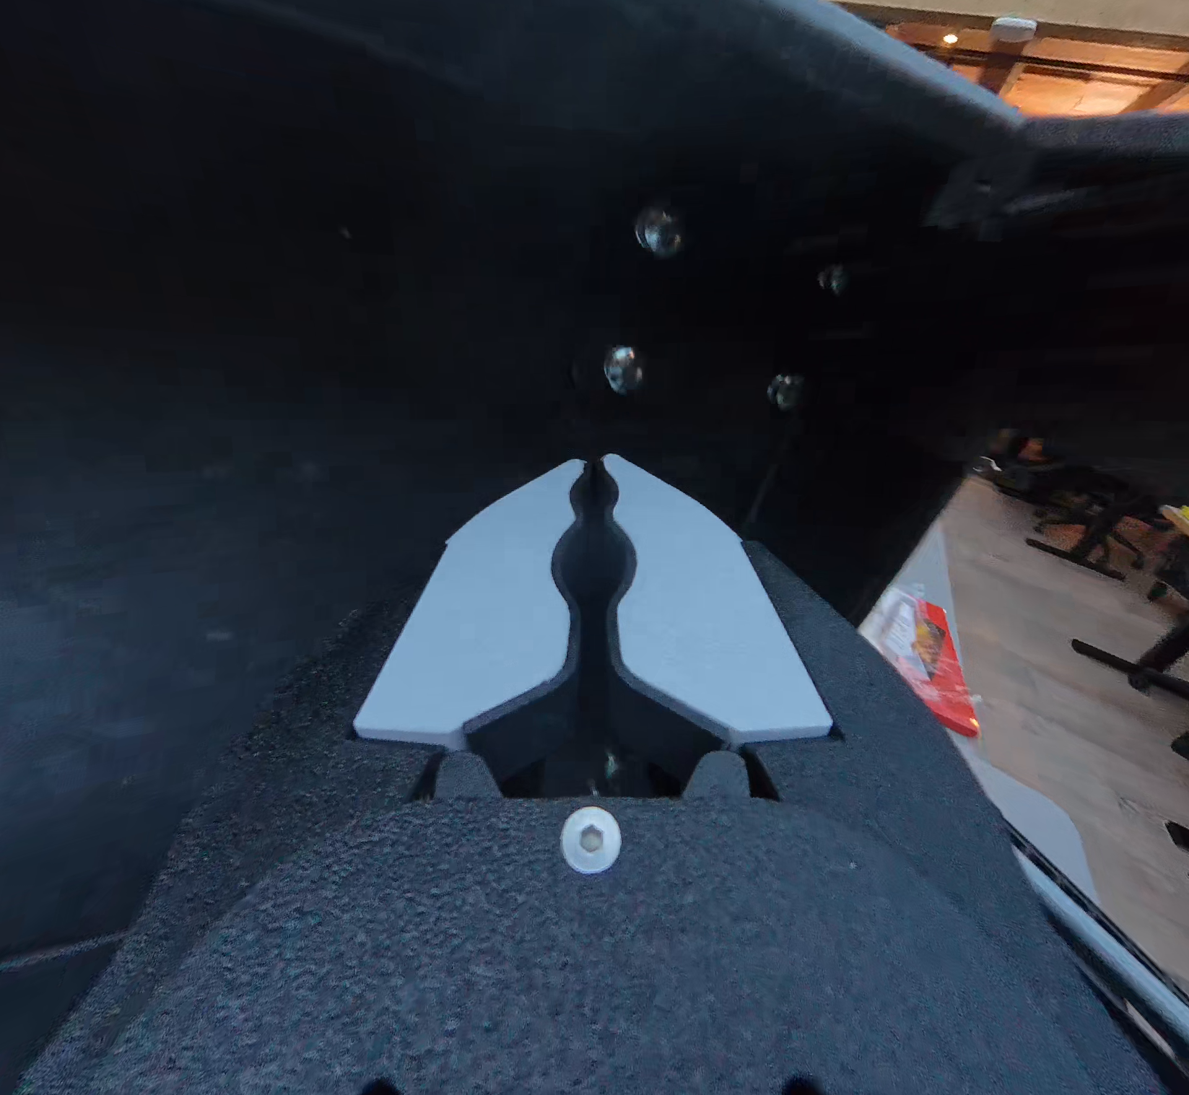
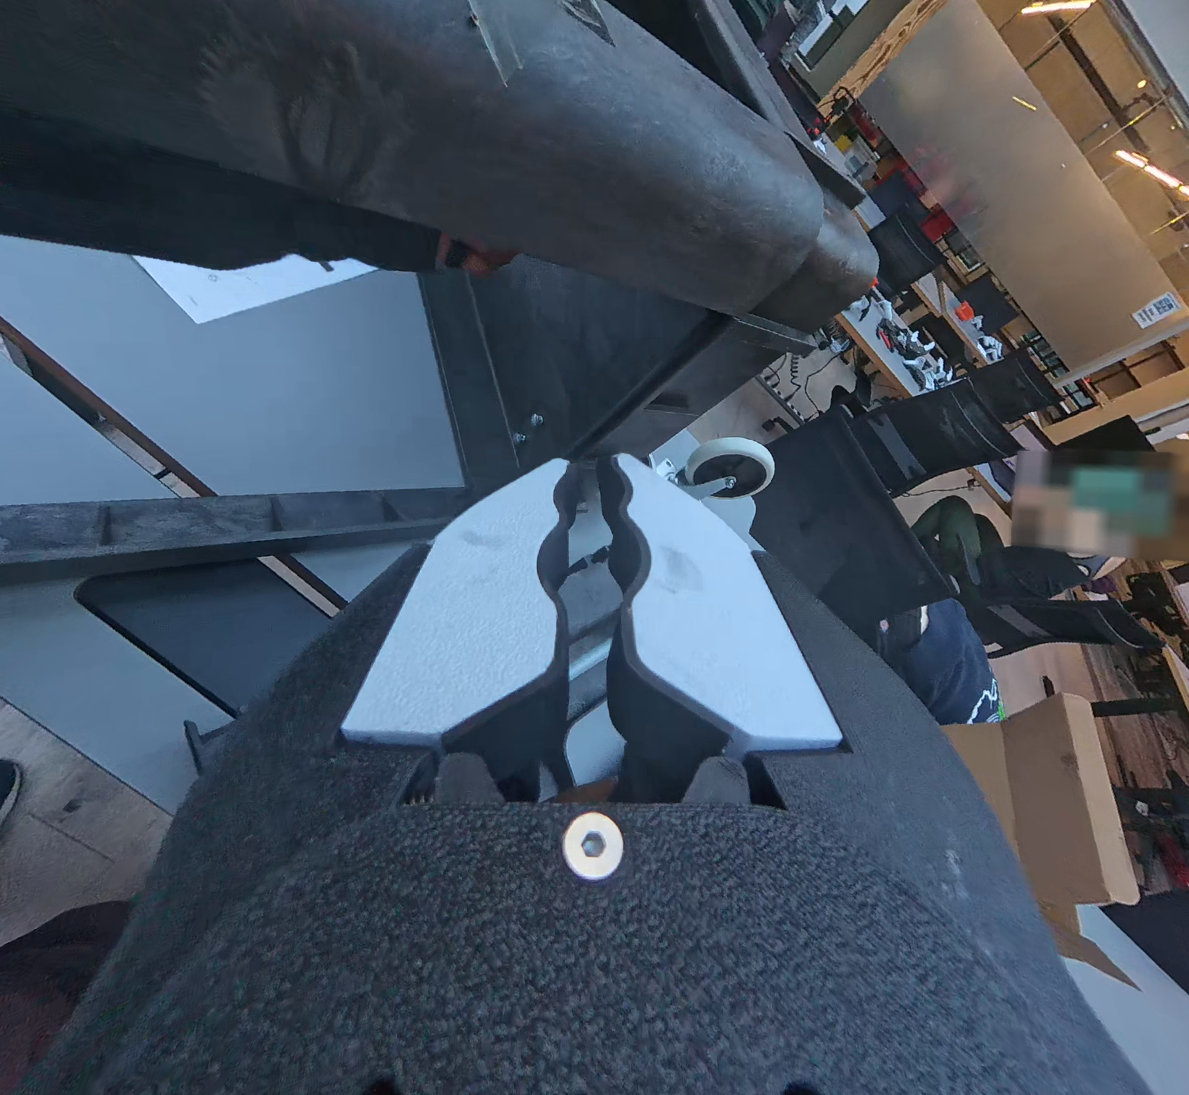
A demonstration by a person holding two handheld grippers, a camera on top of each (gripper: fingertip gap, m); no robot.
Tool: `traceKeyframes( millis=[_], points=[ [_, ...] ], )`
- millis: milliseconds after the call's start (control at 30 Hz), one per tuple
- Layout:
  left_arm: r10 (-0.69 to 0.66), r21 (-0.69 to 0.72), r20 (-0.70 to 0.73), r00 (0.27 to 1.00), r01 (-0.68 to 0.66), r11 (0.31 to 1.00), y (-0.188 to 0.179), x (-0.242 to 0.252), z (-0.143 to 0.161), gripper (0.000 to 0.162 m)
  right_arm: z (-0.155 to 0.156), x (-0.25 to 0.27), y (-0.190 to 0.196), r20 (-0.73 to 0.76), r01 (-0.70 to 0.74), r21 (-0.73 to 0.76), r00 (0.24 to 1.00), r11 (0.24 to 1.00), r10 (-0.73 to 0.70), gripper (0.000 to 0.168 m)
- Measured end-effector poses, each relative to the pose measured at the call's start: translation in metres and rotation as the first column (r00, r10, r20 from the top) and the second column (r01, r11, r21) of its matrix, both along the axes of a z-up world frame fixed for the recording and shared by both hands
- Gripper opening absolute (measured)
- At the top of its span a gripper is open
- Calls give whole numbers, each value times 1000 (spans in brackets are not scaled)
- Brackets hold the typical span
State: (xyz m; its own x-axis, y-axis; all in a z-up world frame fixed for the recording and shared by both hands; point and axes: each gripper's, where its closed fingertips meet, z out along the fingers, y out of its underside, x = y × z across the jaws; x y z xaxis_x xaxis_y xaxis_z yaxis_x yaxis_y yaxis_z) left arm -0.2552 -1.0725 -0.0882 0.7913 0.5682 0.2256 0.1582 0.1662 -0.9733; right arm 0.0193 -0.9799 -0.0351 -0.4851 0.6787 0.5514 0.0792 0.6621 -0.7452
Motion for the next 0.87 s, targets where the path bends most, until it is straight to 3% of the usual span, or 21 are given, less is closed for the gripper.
traceKeyframes(
  millis=[133,233,333,433,533,633,767,867],
  points=[
    [-129,-69,64,990,134,989,-44,75,-48,1,-10,-8,2,-6,-55,-60,998,997,55,10],
    [-147,-99,159,976,164,981,-90,141,-90,0,-21,-26,7,-13,-99,-122,995,988,98,11],
    [-75,-160,266,961,121,980,-131,203,-131,0,-33,-55,15,-27,-142,-177,990,974,140,11],
    [103,-205,371,923,-27,978,-168,254,-163,0,-45,-92,31,-41,-194,-245,981,950,190,13],
    [336,-228,477,812,-255,940,-197,297,-187,0,-65,-133,57,-27,-243,-322,968,915,248,14],
    [496,-343,563,661,-359,868,-202,341,-217,0,-99,-163,89,16,-309,-364,941,879,337,13],
    [563,-469,657,500,-313,826,-189,385,-247,0,-149,-189,123,73,-352,-400,908,846,412,13],
    [607,-551,677,416,-259,793,-183,395,-252,0,-170,-197,132,88,-361,-470,889,805,449,12]
  ],
)
